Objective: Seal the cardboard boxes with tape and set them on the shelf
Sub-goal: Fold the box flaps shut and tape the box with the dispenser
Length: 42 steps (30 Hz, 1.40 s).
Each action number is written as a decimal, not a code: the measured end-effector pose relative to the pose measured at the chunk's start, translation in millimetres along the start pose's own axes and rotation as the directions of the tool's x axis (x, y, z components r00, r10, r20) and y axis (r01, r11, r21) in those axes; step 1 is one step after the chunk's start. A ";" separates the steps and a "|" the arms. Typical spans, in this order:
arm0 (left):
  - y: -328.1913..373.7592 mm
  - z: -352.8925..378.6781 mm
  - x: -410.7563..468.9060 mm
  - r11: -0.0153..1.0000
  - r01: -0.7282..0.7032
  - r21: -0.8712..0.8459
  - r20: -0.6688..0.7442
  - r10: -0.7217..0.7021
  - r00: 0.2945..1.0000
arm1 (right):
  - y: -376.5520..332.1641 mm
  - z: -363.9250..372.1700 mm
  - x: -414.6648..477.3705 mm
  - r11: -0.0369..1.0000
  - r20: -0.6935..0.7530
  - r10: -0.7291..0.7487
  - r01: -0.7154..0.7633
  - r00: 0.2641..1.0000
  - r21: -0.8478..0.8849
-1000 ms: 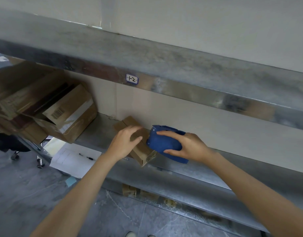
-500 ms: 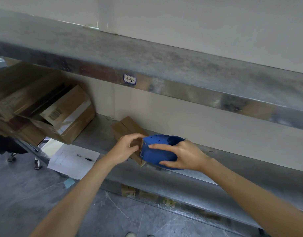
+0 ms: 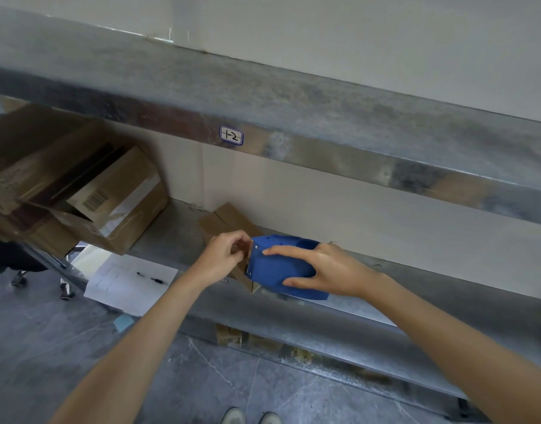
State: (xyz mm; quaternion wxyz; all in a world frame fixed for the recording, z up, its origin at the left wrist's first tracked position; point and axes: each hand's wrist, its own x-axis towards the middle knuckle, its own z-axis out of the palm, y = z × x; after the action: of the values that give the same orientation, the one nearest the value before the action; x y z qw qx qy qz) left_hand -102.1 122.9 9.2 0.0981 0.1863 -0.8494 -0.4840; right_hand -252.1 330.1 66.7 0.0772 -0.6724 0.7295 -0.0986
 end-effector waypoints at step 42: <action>-59.3 61.2 -57.7 0.999 -0.009 -0.053 -0.288 -0.006 0.958 | 24.3 7.0 -48.0 0.980 0.139 0.172 -0.155 0.975 -0.124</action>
State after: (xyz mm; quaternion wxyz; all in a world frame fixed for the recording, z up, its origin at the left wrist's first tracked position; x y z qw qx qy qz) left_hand -57.6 167.3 -72.3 0.2261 0.2513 -0.8129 -0.4743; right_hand -269.8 379.6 53.0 0.1014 -0.6190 0.7788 0.0001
